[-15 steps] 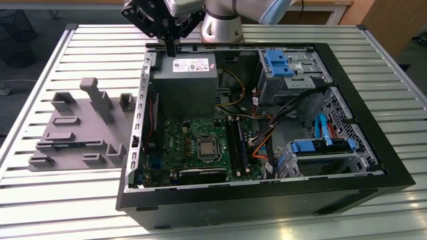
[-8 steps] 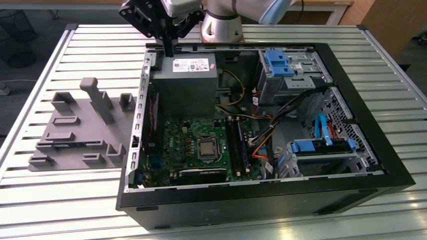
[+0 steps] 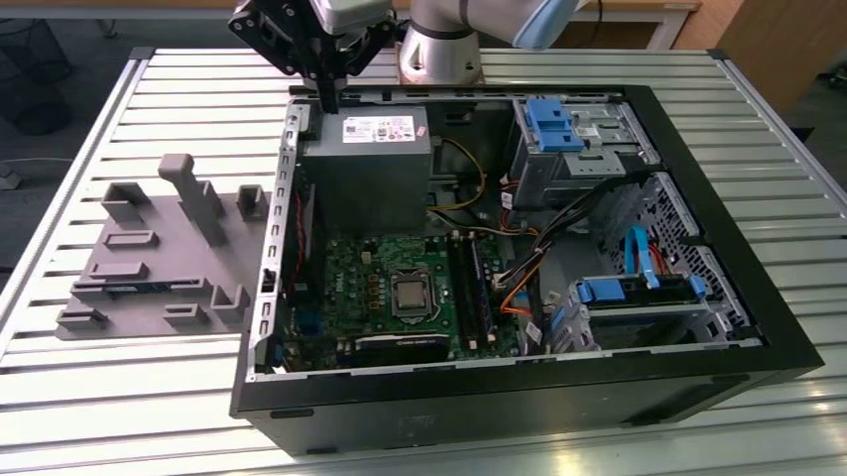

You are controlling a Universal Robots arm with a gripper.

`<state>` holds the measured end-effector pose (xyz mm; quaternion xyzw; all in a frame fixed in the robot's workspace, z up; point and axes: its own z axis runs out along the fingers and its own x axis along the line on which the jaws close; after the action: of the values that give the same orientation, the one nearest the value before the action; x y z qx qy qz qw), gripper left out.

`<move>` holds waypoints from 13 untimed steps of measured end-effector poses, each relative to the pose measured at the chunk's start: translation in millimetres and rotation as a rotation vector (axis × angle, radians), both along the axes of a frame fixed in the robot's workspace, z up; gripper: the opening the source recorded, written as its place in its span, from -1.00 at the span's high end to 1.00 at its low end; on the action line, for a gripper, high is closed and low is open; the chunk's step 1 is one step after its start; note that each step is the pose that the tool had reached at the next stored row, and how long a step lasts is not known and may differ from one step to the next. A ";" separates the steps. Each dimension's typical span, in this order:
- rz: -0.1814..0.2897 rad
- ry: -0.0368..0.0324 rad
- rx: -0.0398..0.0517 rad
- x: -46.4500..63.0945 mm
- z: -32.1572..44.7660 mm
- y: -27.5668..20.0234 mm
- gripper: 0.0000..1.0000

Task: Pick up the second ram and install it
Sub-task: 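Reach for the second ram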

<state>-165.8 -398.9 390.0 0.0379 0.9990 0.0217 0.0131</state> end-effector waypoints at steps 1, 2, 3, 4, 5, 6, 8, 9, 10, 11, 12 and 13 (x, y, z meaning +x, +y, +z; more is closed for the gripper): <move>0.000 -0.0001 0.0000 -0.8 -0.1 0.0 0.79; 0.000 0.0000 0.0000 -1.7 0.0 0.0 0.79; 0.000 0.0000 0.0000 -2.5 -0.1 0.0 0.79; 0.000 -0.0001 0.0001 -3.2 -0.2 0.0 0.79; 0.000 -0.0001 0.0001 -3.9 -0.2 0.0 0.79; 0.000 0.0000 0.0000 -4.6 -0.2 0.0 0.79; 0.000 0.0000 0.0000 -5.4 -0.4 0.1 0.79; 0.000 0.0000 0.0000 -5.8 -0.4 0.0 0.79; 0.000 0.0000 0.0000 -6.3 -0.5 0.0 0.79; 0.000 0.0000 0.0000 -6.7 -0.5 0.0 0.79; 0.000 0.0000 0.0000 -7.1 -0.6 0.0 0.79; 0.000 0.0000 0.0000 -7.6 -0.6 0.0 0.79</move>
<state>-173.4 -398.9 389.3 0.0379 0.9990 0.0217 0.0131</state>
